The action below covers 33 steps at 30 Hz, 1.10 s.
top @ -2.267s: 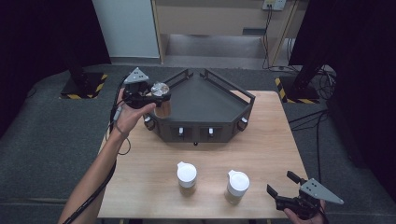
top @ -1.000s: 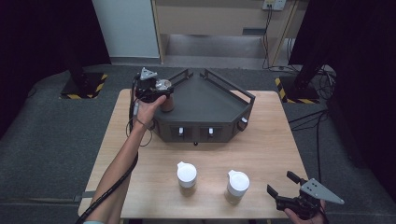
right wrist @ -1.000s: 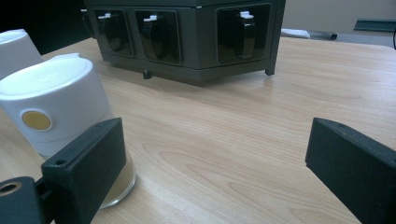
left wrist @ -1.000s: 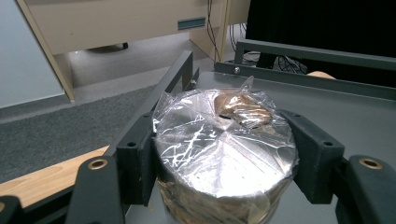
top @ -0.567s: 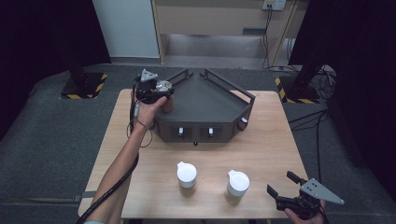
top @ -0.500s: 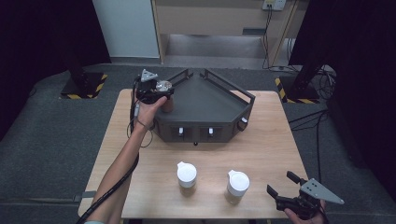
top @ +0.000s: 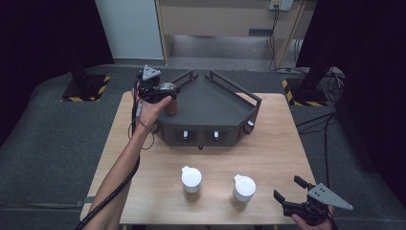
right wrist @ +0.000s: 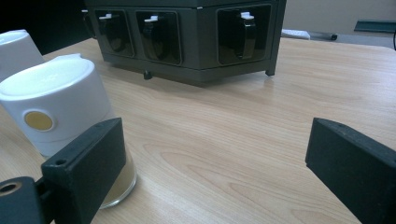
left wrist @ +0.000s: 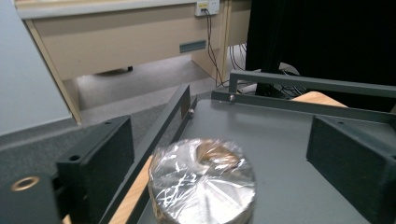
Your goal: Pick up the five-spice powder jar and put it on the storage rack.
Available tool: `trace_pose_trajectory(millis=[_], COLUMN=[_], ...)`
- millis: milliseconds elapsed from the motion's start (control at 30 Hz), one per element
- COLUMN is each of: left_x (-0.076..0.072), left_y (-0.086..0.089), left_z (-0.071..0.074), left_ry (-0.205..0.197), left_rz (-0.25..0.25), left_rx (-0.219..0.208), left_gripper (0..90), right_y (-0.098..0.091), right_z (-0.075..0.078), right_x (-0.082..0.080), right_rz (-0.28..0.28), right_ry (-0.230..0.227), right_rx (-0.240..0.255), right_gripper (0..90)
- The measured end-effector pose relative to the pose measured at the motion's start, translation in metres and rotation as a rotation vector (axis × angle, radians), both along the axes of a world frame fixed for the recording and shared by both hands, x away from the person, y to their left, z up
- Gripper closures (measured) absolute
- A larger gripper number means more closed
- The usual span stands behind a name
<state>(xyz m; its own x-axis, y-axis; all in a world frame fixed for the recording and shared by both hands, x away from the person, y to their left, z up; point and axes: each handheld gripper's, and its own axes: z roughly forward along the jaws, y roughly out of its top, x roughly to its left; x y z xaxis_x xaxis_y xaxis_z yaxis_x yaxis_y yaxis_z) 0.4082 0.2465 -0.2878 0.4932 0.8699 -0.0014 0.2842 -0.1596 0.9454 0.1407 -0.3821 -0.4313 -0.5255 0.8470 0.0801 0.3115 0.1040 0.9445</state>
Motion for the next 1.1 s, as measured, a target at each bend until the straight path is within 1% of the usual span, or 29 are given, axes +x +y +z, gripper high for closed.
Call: trace_pose_trajectory(millis=[100, 133, 167, 200, 333, 367, 433, 467, 500, 533, 567, 600, 700, 800, 933, 1000, 1100], left_x=[-0.008, -0.013, -0.013, -0.017, -0.035, -0.043, -0.046, -0.053, -0.053, -0.057, -0.063, -0.063, -0.072, -0.081, -0.093, -0.100, -0.108], left_y=[0.002, 0.006, 0.006, 0.008, 0.015, 0.022, 0.024, 0.029, 0.029, 0.031, 0.036, 0.036, 0.040, 0.046, 0.050, 0.053, 0.059], left_z=[0.006, 0.009, 0.009, 0.010, 0.014, 0.015, 0.015, 0.015, 0.015, 0.015, 0.014, 0.014, 0.014, 0.012, 0.009, 0.006, 0.000], left_ry=[-0.022, -0.031, -0.031, -0.036, -0.070, -0.076, -0.077, -0.082, -0.082, -0.086, -0.087, -0.087, -0.090, -0.095, -0.105, -0.108, -0.104], left_rz=[-0.017, -0.034, -0.034, -0.040, -0.065, -0.087, -0.093, -0.109, -0.109, -0.117, -0.133, -0.133, -0.147, -0.165, -0.183, -0.194, -0.205], left_rx=[-0.001, -0.017, -0.017, -0.024, -0.014, -0.024, -0.025, -0.029, -0.029, -0.030, -0.036, -0.036, -0.043, -0.066, -0.058, -0.055, -0.071], left_gripper=[5.3, 4.8, 4.3, 4.3, 4.0, 3.8, 3.7, 3.5, 3.5, 3.5, 3.5, 3.5, 3.5, 3.5, 3.9, 4.1, 4.1], right_y=[0.000, 0.000, 0.000, 0.000, 0.000, 0.000, 0.001, 0.001, 0.001, 0.001, 0.002, 0.002, 0.001, 0.001, 0.001, 0.001, 0.000], right_z=[0.000, 0.000, 0.000, 0.000, 0.000, 0.000, 0.000, 0.000, 0.000, 0.000, 0.000, 0.000, 0.000, 0.000, 0.000, 0.000, 0.000], right_x=[0.000, 0.000, 0.000, 0.000, 0.000, 0.000, 0.000, 0.000, 0.000, 0.000, -0.001, -0.001, -0.002, -0.002, -0.002, -0.002, -0.002], right_rz=[-0.002, -0.003, -0.003, -0.004, -0.005, -0.005, -0.006, -0.008, -0.009, -0.009, -0.017, -0.017, -0.022, -0.020, -0.022, -0.023, -0.019], right_ry=[0.000, 0.000, 0.000, 0.001, 0.001, 0.002, 0.002, 0.002, 0.002, 0.002, 0.002, 0.002, 0.001, -0.001, -0.001, -0.003, -0.002], right_rx=[0.001, 0.002, 0.002, 0.002, 0.003, 0.004, 0.003, 0.003, 0.003, 0.003, 0.003, 0.003, 0.009, 0.009, 0.012, 0.015, 0.019], right_gripper=[4.8, 4.7, 4.7, 4.6, 4.1, 4.0, 3.9, 3.9, 3.8, 3.8, 3.9, 3.9, 4.4, 4.8, 4.2, 4.0, 3.9])
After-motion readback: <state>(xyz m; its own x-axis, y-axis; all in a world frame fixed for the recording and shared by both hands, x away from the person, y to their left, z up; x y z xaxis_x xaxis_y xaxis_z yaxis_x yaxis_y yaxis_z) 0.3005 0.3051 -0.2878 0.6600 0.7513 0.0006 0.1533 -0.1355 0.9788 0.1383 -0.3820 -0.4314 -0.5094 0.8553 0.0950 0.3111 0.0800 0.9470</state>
